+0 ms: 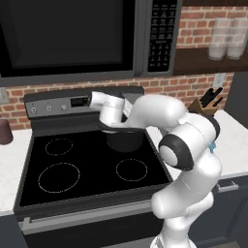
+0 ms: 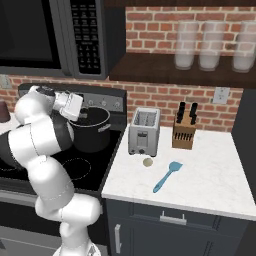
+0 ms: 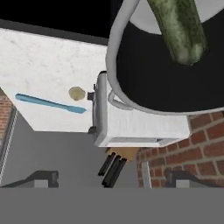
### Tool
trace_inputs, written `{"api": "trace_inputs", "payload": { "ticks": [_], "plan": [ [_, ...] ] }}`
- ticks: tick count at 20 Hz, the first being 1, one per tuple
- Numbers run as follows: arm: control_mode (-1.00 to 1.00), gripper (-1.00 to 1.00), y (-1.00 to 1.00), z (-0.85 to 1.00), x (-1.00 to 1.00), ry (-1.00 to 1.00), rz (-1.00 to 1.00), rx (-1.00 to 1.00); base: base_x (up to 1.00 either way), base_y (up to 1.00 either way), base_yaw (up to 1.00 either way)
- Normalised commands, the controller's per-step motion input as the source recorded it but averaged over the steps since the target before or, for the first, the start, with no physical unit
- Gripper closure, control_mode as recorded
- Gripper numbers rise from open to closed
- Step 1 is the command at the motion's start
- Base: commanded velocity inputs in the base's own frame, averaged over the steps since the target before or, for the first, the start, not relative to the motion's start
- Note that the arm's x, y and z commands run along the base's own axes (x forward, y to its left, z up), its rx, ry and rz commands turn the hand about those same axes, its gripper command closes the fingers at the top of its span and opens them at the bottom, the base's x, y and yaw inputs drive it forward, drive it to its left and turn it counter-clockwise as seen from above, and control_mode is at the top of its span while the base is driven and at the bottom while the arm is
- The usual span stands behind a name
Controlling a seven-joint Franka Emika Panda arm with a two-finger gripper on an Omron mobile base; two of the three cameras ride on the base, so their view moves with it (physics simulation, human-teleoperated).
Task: Put the cucumber and garlic in the pot. Retrieve the spatula and lightly stir the vegetables in the pot.
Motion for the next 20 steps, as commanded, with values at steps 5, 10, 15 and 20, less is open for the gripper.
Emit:
{"api": "trace_inputs", "payload": {
  "ticks": [5,10,15,20],
  "plan": [
    [-1.00,-1.00,0.00,0.66,-0.90,-0.13,0.00,0.00,0.00,0.00,0.00],
    [-1.00,-1.00,0.00,0.30,-1.00,-0.08,0.00,0.01,0.00,0.00,0.00],
    [-1.00,-1.00,-0.38,0.01,-1.00,-0.01,-0.01,0.05,0.00,0.00,0.00],
    [-1.00,-1.00,-0.77,-0.09,-1.00,0.00,-0.02,0.09,0.00,0.00,0.00]
  ]
}}
